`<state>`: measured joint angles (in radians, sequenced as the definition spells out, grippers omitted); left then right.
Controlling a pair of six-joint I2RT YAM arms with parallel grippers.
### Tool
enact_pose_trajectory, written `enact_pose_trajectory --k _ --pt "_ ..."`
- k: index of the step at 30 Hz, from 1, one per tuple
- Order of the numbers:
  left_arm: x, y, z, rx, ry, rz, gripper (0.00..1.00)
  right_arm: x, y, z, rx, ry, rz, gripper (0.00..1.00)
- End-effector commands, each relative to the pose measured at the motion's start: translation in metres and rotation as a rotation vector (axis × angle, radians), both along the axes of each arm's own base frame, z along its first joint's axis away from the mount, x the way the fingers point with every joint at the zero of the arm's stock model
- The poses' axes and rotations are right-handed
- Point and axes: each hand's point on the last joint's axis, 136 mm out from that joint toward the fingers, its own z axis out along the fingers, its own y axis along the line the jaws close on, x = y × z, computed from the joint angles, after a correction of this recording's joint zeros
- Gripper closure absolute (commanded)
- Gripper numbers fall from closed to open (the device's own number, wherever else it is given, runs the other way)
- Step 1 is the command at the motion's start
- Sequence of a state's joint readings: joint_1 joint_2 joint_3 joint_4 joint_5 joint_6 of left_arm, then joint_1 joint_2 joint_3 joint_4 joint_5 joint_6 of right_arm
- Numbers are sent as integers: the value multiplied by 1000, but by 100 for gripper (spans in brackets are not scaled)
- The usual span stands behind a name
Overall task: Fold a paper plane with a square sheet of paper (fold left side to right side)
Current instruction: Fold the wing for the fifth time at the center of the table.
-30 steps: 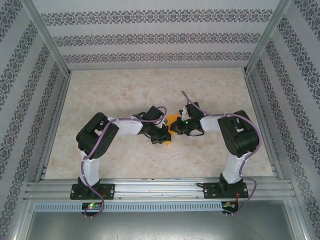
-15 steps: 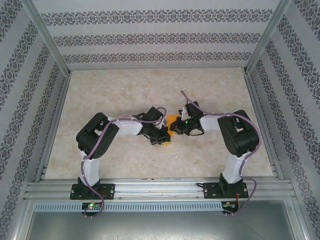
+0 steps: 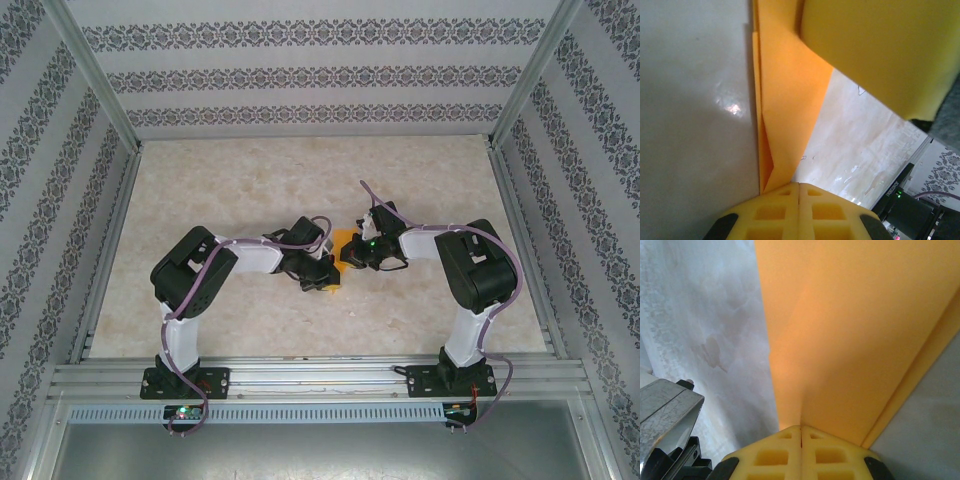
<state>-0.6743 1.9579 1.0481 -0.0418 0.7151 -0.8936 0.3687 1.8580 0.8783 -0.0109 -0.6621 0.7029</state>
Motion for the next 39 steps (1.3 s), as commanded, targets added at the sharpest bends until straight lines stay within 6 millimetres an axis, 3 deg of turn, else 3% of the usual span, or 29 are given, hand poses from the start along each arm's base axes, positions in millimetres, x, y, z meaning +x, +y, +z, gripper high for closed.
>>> enact_pose_trajectory --k 1,15,20,24,30,39 --pt "-33 21 -24 91 93 -26 100 -47 -46 -65 -264 209 -30 100" --pt "-72 19 -23 94 125 -109 100 -48 -50 -64 -283 217 -27 100" --pt "-78 21 -25 98 122 -88 100 -48 -50 -63 -281 217 -26 100" --pt "-69 22 -2 92 52 -80 100 -47 -48 -59 -273 209 -23 100" --pt "-36 25 44 48 -65 -36 100 -45 -46 -56 -264 199 -26 100" --pt "-3 3 45 -13 -88 -60 100 -44 -43 -56 -261 199 -25 100"
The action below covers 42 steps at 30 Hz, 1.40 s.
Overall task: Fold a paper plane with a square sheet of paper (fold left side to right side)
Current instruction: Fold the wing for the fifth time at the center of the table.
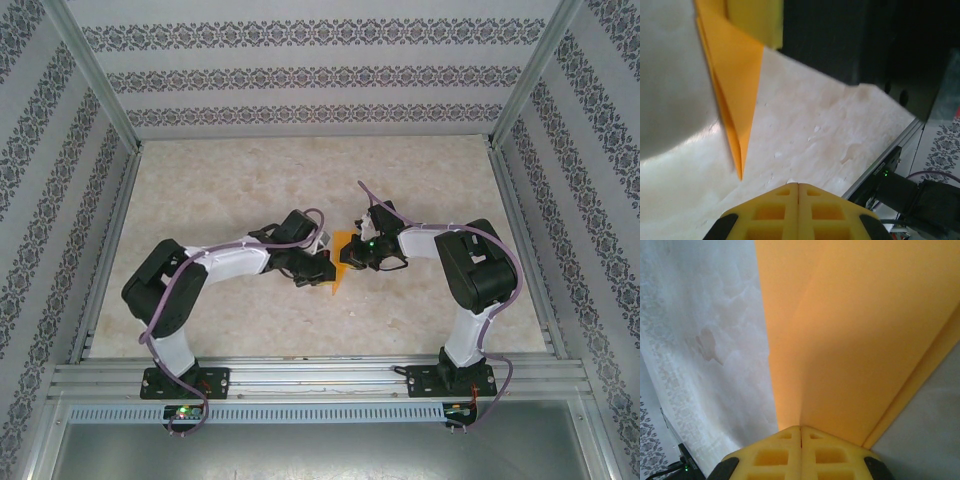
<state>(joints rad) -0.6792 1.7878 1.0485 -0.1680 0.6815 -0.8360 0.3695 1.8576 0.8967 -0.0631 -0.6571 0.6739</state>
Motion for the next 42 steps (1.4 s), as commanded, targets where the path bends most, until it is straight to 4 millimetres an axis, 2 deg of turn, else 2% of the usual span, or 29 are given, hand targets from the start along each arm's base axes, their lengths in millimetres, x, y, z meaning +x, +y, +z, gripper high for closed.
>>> enact_pose_trajectory --k 1,6,15,18,22,25,28,37,42 --pt "6 -7 -8 -4 5 -37 100 -42 -41 -57 -243 188 -45 100" --pt "17 -18 -19 -7 7 -49 100 -42 -37 -56 -236 187 -38 100" --pt "8 0 -63 110 55 -37 100 -35 -30 -44 -199 163 -34 100" --pt "3 6 -72 133 72 -31 100 -27 -23 -32 -164 137 -33 100" --pt "-3 10 -80 142 90 -23 100 -10 -13 -6 -101 73 -31 100" --pt "-8 15 -85 155 103 -16 100 3 -11 14 -71 20 -40 100" --pt "-10 18 -87 160 104 -11 100 13 -12 23 -58 -10 -45 100" --pt "-9 15 -83 140 99 -10 100 29 -9 12 -49 -11 -43 100" --pt "-2 7 -68 105 76 -13 100 21 -17 -8 -101 36 -47 100"
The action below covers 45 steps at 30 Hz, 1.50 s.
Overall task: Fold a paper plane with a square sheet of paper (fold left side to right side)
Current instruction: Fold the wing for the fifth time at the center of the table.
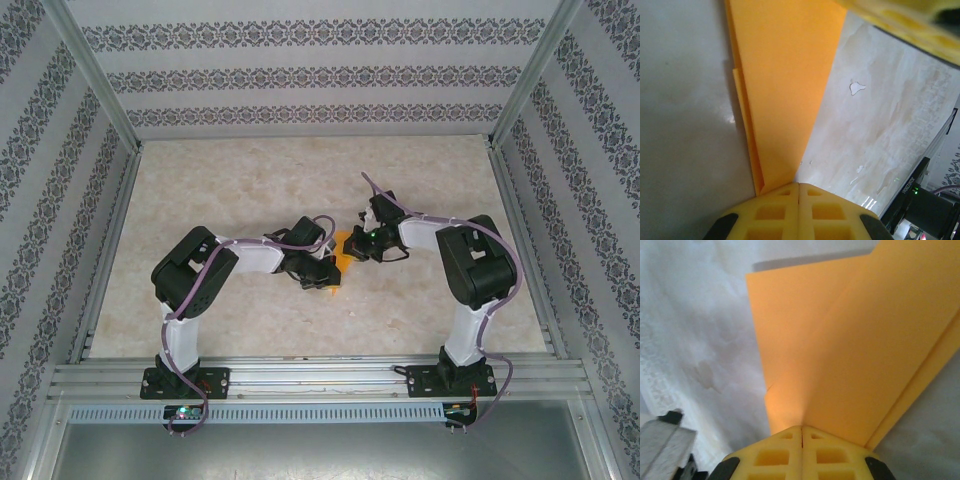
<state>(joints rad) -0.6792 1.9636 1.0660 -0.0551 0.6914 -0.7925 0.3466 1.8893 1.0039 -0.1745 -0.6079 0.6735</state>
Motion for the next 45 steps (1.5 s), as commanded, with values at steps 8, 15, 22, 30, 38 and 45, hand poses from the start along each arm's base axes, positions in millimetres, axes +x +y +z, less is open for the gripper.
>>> enact_pose_trajectory --k 8,15,22,30,38,45 --pt "10 -5 28 -5 -2 3 100 -21 -18 -33 -78 91 -7 100" --pt "24 -12 31 -25 -12 -1 100 -24 -16 -32 -44 104 -16 100" --pt "24 -13 14 -15 13 -5 100 -23 -16 -32 -47 104 -18 100" --pt "9 -3 -8 18 58 -15 100 -25 -23 -38 -92 110 -13 100" --pt "-18 11 -20 42 94 -62 100 -22 -29 -42 -119 119 -6 100" --pt "-39 18 -18 30 90 -116 100 -22 -35 -45 -136 129 -6 100"
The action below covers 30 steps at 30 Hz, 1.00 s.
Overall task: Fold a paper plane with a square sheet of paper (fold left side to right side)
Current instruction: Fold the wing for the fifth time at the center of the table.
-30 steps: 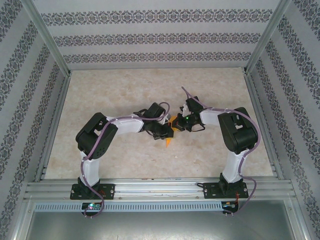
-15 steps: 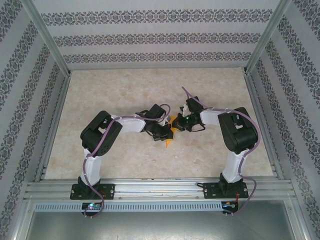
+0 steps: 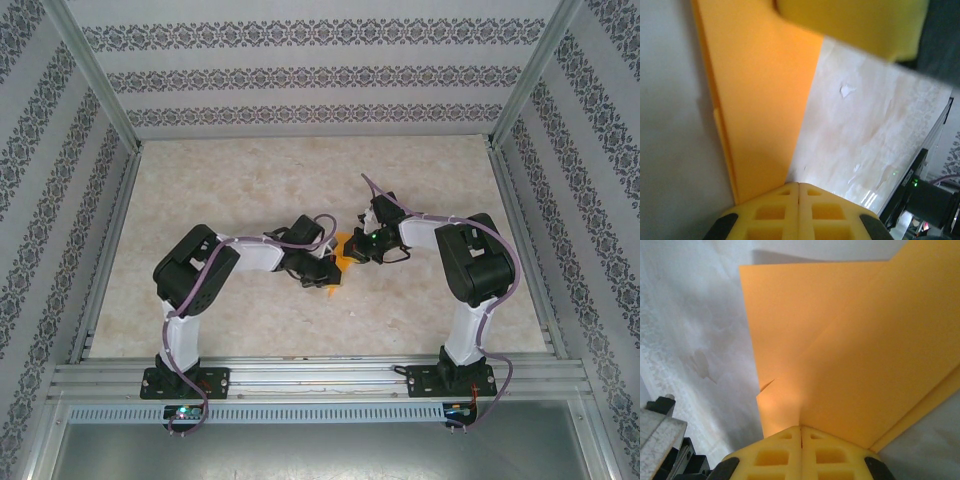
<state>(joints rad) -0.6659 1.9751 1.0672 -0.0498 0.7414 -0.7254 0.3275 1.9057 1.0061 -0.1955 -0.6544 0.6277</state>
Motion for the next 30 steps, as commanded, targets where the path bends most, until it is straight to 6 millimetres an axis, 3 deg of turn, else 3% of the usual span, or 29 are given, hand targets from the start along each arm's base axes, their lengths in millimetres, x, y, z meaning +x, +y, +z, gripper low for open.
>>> enact_pose_trajectory --k 1,11,20,25,30 --pt "-41 19 -19 67 106 -68 100 -18 -33 -42 -163 113 -36 100" --pt "-60 31 -15 63 93 -103 100 -14 -35 -40 -165 106 -34 100" --pt "-58 31 -3 37 42 -95 100 -4 -26 -32 -116 80 -20 100" --pt "-43 29 24 -20 -57 -64 100 8 -10 -10 -19 40 -10 100" --pt "-14 38 61 -72 -209 25 100 24 -4 36 36 -54 -6 97"
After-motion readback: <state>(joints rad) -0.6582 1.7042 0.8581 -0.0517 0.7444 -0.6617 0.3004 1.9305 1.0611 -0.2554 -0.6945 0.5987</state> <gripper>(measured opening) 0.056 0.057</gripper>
